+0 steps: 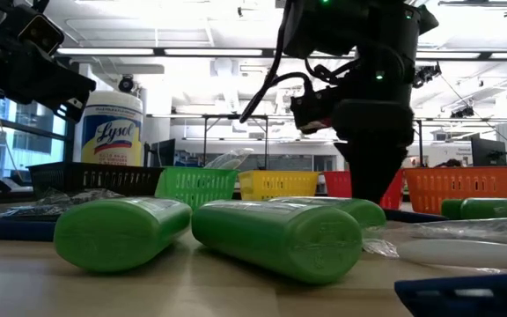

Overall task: Pick & Place Travel size toiletries
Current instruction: Put the blue razor into the black bin

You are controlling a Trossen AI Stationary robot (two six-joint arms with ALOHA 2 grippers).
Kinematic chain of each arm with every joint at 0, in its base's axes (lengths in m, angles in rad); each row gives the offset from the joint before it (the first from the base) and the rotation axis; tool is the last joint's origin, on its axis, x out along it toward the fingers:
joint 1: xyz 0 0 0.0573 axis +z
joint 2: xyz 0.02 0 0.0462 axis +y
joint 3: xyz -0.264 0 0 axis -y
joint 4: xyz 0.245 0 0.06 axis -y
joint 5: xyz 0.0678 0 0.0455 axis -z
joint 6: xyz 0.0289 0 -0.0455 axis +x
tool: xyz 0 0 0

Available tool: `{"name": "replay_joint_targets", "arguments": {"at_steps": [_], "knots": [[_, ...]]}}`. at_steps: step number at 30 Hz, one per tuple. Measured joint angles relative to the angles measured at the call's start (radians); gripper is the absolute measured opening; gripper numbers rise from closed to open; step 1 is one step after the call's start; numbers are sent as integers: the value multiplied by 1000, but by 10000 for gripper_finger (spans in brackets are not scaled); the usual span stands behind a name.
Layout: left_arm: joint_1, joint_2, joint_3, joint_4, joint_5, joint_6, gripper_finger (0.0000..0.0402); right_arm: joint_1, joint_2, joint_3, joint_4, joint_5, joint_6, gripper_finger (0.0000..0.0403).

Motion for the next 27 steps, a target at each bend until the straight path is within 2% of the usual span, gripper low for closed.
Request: {"name": "replay_joint_targets", "arguments": {"at_steps": [6, 9, 12, 16, 17, 22, 27], "knots": [[0, 0, 0, 0, 0, 0, 0, 3, -1, 0, -6, -8, -2, 180], [0, 0, 0, 0, 0, 0, 0, 3, -1, 0, -13, -4, -3, 164], [0, 0, 0, 0, 0, 0, 0, 4, -1, 0, -18, 21, -18, 118], [0, 0, 0, 0, 0, 0, 0, 4, -1, -1, -20, 47, -64, 30], [0, 0, 0, 0, 0, 0, 0, 4, -1, -1, -18, 54, -79, 23], [0, 0, 12, -23, 5, 53, 0, 9, -14, -4, 36, 72, -142, 36], [0, 0, 93, -155, -2, 145, 0, 28, -69, -2, 160, 104, -263, 26]]}}
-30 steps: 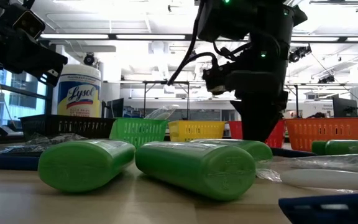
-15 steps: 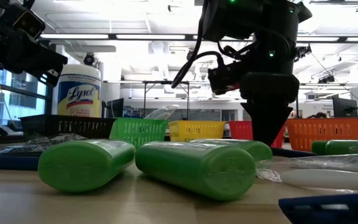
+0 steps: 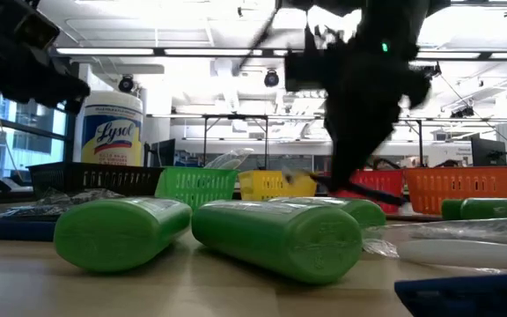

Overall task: Pick & Place Travel size toiletries
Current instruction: Put the blue razor into the black bin

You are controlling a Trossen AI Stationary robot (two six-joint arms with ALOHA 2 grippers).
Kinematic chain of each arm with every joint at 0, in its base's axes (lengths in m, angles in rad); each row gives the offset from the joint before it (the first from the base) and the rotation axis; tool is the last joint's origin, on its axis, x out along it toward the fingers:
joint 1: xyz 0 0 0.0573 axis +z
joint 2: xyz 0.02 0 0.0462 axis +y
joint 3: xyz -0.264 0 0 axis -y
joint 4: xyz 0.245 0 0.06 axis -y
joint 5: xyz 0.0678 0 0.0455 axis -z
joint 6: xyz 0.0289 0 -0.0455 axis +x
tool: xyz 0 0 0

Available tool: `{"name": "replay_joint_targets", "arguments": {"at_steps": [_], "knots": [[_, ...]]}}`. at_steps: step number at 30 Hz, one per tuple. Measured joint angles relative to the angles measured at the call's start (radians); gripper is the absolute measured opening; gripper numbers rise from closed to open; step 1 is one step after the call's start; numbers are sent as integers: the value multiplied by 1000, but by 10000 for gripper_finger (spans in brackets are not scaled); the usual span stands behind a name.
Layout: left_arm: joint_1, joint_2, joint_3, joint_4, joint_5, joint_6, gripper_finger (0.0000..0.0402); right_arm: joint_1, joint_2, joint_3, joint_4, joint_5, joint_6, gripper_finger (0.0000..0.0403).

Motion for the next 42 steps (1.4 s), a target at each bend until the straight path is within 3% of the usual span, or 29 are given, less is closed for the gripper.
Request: {"name": "replay_joint_targets", "arguments": {"at_steps": [10, 19, 27, 35, 42], "knots": [[0, -1, 144, -75, -53, 101, 0, -15, -84, 1, 186, 20, -200, 32], [0, -1, 237, -55, -29, 115, 0, -149, -78, 2, 501, -209, -277, 27], [0, -1, 286, -55, -25, 113, 0, -214, -45, 14, 704, -290, -315, 26], [0, 0, 290, -37, 3, 108, 0, -240, 146, 210, 727, -286, -344, 27], [0, 0, 290, -25, 15, 92, 0, -285, 321, 454, 658, -367, -344, 27]]}}
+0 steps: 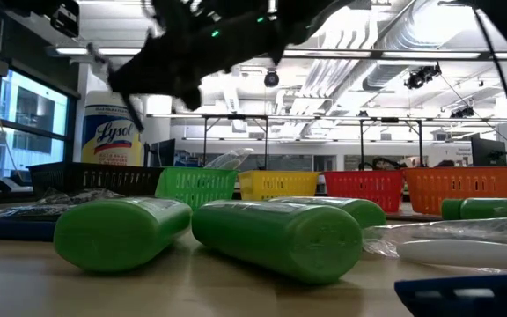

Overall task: Pick & Place Travel size toiletries
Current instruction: Put the blue razor into the black bin

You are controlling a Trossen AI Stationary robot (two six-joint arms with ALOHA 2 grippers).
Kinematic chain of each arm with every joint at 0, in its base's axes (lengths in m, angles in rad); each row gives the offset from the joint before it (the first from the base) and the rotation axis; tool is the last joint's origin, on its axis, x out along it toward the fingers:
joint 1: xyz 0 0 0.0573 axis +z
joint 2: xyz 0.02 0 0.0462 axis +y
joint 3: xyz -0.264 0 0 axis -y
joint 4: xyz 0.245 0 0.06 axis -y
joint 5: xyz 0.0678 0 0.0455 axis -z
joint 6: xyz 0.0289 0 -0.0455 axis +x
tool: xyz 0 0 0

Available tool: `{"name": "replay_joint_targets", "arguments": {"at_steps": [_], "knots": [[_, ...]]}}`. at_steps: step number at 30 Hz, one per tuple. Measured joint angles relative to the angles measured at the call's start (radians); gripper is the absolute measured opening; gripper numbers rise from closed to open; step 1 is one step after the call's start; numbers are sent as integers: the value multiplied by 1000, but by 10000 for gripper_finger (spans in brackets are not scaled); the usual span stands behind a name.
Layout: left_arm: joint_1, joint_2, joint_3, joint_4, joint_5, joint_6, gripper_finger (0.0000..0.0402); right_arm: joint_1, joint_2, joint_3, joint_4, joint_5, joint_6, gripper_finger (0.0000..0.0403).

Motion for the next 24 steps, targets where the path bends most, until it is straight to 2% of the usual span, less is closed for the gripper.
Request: {"name": "replay_joint_targets", "arguments": {"at_steps": [8, 24], "knots": [[0, 0, 0, -8, 0, 0, 0, -42, 146, 183, -56, 9, 0, 27], [0, 0, 0, -15, -1, -1, 0, -71, 214, 196, -65, 10, -83, 28]]}}
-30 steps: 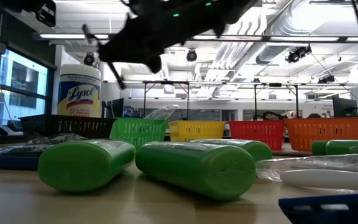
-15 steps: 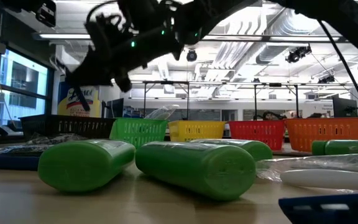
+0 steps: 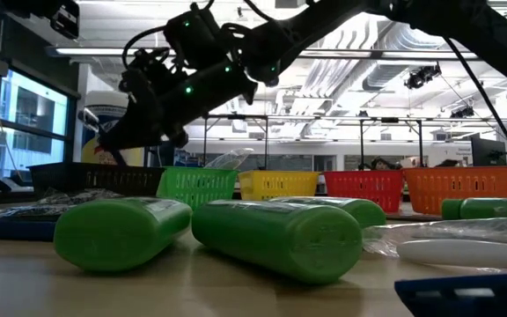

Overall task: Pick & Place Travel size toiletries
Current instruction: Put the blue razor into the black bin

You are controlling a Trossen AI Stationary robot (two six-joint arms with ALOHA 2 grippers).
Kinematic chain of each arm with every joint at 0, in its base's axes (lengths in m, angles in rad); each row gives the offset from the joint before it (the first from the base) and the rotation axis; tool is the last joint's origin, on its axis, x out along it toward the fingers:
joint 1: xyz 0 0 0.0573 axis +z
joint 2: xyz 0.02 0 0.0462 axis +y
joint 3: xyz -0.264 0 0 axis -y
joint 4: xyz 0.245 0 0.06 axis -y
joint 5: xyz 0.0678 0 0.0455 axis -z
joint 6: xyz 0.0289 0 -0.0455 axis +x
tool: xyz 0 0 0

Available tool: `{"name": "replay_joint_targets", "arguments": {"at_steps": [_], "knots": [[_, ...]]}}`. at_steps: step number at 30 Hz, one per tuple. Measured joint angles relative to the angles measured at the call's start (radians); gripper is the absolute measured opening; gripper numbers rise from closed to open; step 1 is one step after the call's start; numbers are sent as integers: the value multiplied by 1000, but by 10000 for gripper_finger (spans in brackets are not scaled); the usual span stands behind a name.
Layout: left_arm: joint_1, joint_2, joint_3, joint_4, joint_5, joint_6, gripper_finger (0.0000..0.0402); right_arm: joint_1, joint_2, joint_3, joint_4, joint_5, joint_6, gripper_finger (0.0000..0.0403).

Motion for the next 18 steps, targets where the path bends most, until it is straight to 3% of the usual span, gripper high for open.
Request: {"name": "replay_joint_targets", "arguments": {"at_steps": [18], "knots": [[0, 0, 0, -1, -1, 1, 0, 16, 55, 1, 28, 52, -26, 28]]}}
